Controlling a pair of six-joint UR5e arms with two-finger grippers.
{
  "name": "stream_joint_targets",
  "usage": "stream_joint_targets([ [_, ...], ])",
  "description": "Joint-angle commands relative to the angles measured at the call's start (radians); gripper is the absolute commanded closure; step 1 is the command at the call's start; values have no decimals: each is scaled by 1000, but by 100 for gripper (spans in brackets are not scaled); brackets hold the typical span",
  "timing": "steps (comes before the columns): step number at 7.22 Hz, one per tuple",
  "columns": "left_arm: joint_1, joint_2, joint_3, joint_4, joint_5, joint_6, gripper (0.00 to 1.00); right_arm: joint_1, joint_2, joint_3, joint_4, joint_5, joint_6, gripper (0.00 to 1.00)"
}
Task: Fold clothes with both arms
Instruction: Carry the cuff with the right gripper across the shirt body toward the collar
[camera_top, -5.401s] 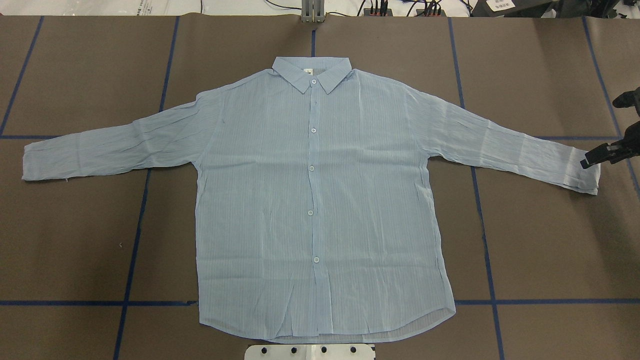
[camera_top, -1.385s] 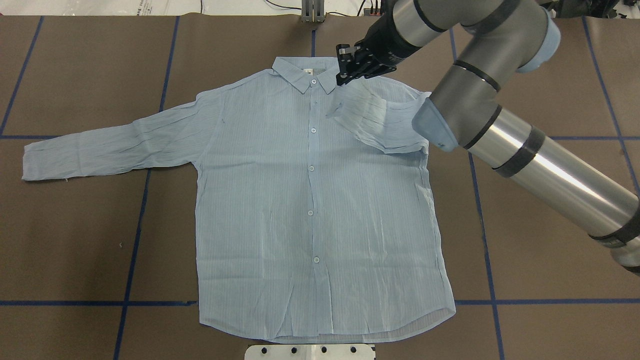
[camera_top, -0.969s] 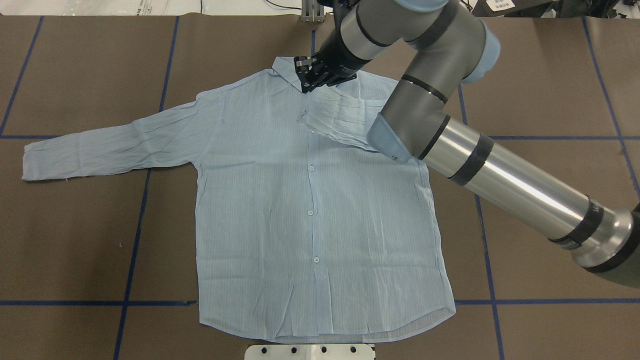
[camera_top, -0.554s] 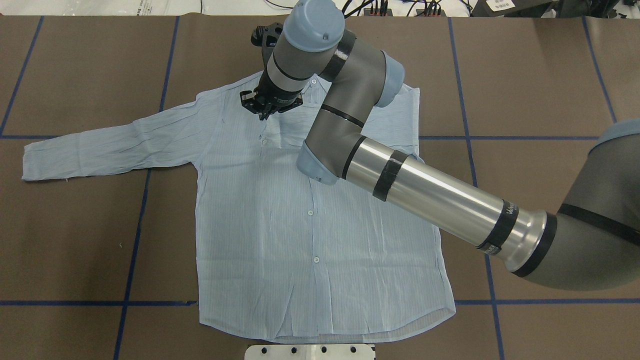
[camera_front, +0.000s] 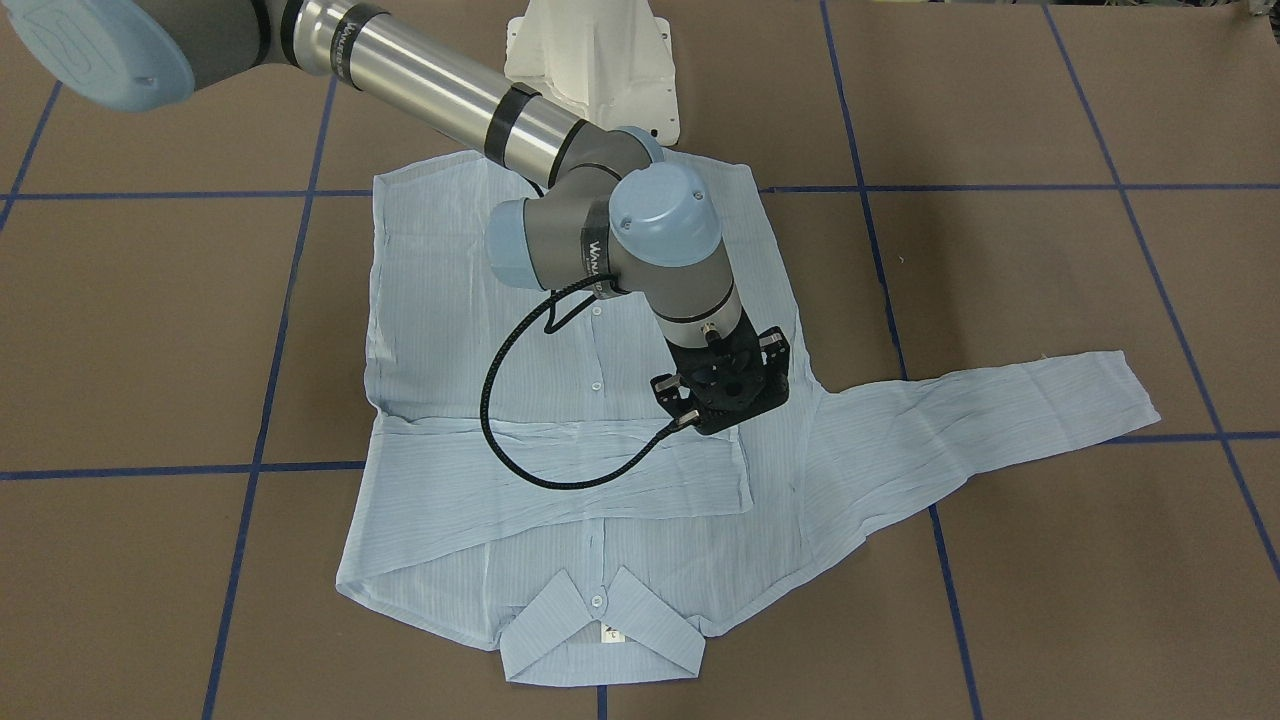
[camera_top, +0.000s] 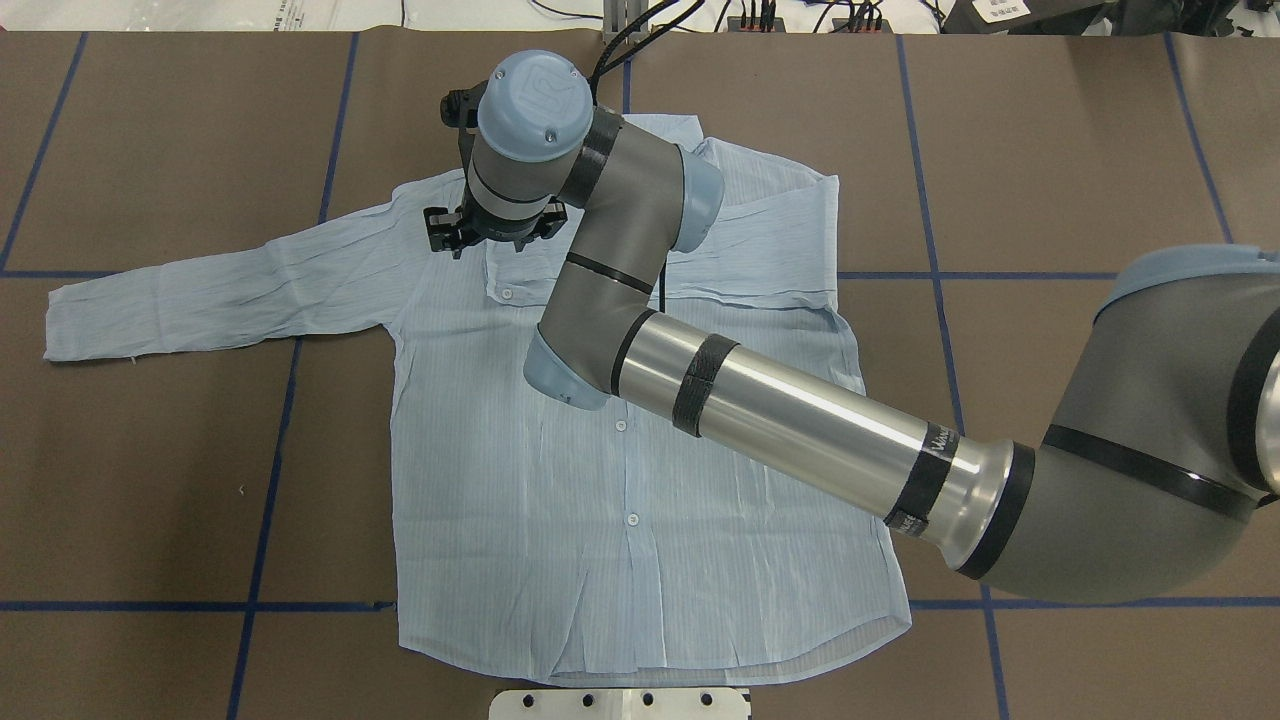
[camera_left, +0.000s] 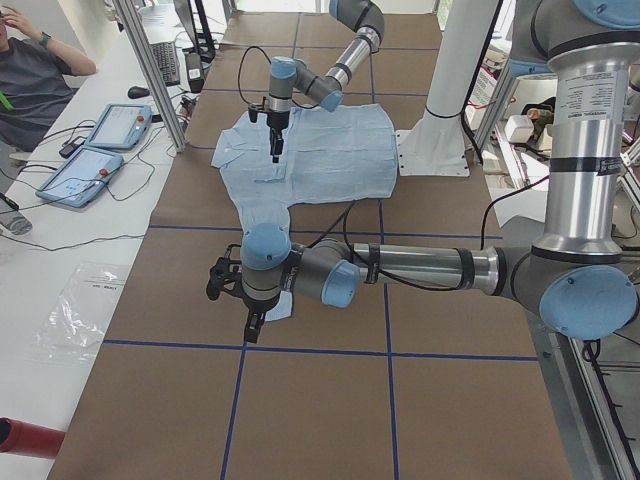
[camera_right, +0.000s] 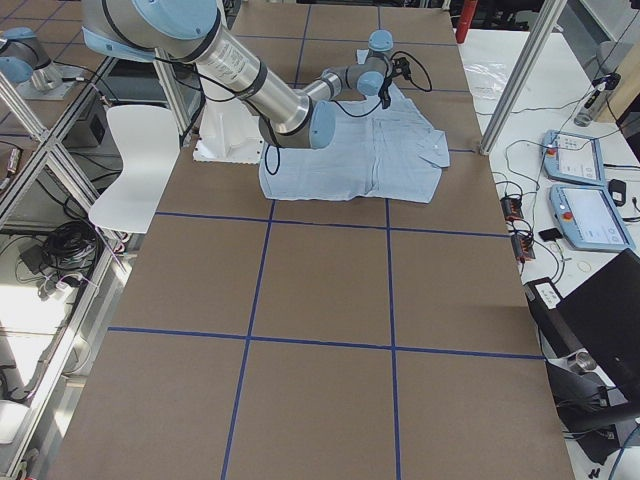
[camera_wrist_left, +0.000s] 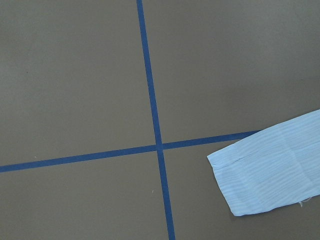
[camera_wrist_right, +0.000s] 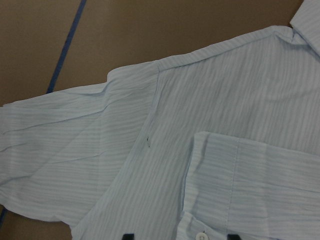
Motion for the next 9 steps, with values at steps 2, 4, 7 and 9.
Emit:
stream_joint_targets([
  [2, 0, -26, 15, -38, 2, -145, 2, 25, -53, 116, -143, 2, 3, 0],
  [4, 40, -14, 31, -172, 31, -315, 2, 103, -226, 406, -432, 28, -132, 0],
  [7, 160, 4, 32, -310, 118, -566, 2, 308, -582, 666, -499, 138, -402, 0],
  [9, 265, 36, 37, -446, 175, -740, 3, 440, -702, 694, -505, 244, -606, 0],
])
